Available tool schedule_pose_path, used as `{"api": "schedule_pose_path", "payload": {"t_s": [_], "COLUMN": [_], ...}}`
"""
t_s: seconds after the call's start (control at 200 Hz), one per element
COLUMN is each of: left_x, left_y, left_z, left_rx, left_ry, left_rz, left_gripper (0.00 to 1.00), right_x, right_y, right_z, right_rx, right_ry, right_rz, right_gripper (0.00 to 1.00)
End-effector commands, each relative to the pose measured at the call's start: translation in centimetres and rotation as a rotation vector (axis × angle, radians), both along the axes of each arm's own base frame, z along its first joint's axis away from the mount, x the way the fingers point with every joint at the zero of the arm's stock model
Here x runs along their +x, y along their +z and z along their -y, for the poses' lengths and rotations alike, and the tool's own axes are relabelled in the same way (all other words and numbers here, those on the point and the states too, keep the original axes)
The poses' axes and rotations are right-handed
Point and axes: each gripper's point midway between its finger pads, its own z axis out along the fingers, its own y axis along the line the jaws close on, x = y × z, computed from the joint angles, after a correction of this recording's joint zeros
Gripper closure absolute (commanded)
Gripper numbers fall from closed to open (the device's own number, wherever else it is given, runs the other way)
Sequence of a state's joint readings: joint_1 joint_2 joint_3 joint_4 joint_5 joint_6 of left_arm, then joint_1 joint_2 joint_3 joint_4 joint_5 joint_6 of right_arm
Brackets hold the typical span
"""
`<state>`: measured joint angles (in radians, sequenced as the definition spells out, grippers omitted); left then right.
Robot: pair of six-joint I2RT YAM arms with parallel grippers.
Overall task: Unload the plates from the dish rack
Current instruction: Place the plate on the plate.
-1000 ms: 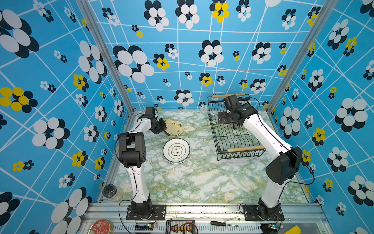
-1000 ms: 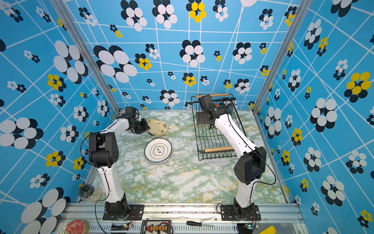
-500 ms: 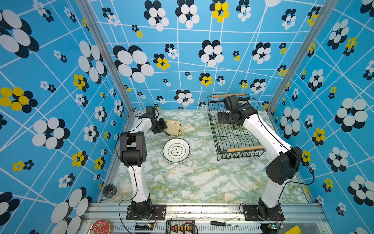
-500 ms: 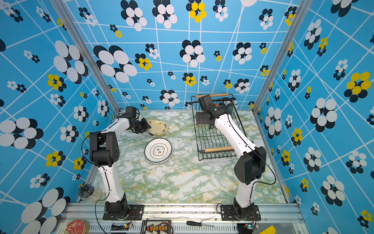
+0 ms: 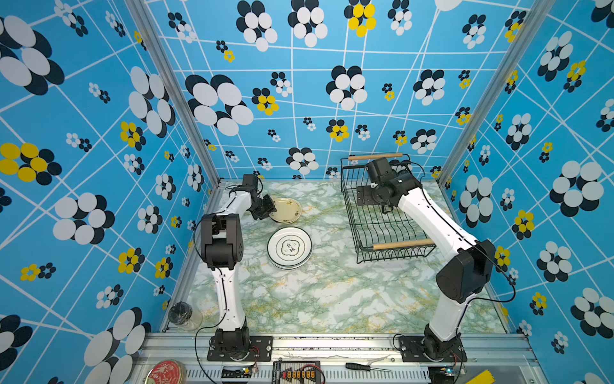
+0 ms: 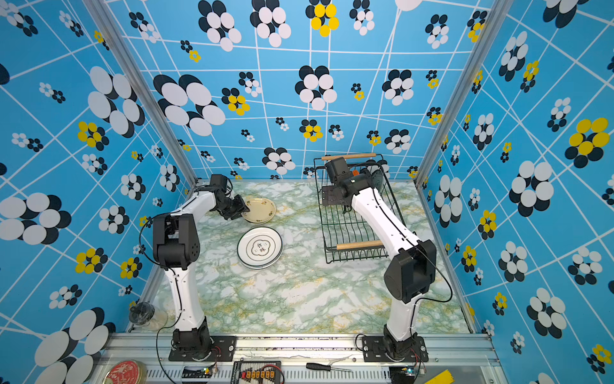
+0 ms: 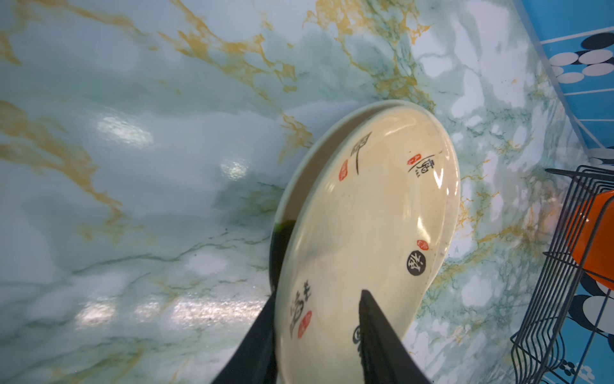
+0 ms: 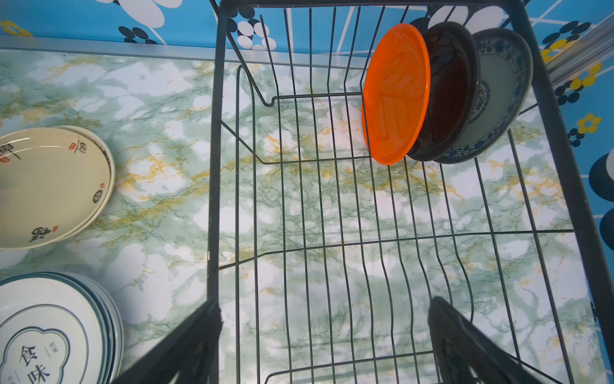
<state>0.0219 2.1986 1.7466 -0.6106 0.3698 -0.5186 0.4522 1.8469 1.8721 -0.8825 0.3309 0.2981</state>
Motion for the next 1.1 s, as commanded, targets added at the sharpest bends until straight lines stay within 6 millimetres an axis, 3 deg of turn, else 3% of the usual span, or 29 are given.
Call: {"api": "schedule_pose_path", "payload": {"t_s": [0.0,0.075,0.395,0.61,0.86,1.095], "left_x": [-0.1,-0.2,-0.6,-1.3,-3.1,-6.3], "left_y": [-0.4,-0.5,-0.4,0.2,3.6,8.0], "left_z": [0.6,0.8,0.8,0.1,-0.2,-0.4], "left_rx": [0.023,0.029,0.065,0.109,0.125,0.132], "left_ry": [-0.038,-0.048,-0.063,-0.063,-0.066,-0.070], "left_rz": [-0.021,-0.028,-0.057,-0.067,-0.018,0.071], "left_gripper": [0.58,0.50,0.35,0.32,0.25,0.21], "right_x": [-0.4,-0.5,-0.5,-0.2,1.5,5.0], "right_y": [-0.5,-0.5,-0.7,-0.8,-1.2,-2.2], "right_z": [0.1,0.1,0.3,0.5,2.5,5.7], "right_rx": [-0.013,-0.012,-0.013,-0.018,-0.014,-0.035], "right_ry": [0.015,0.016,0.016,0.013,-0.018,-0.075], "right_rz": [-0.016,-0.017,-0.022,-0.022,-0.013,-0.003], "right_gripper": [0.01,0.01,0.01,0.01,0.01,0.01]}}
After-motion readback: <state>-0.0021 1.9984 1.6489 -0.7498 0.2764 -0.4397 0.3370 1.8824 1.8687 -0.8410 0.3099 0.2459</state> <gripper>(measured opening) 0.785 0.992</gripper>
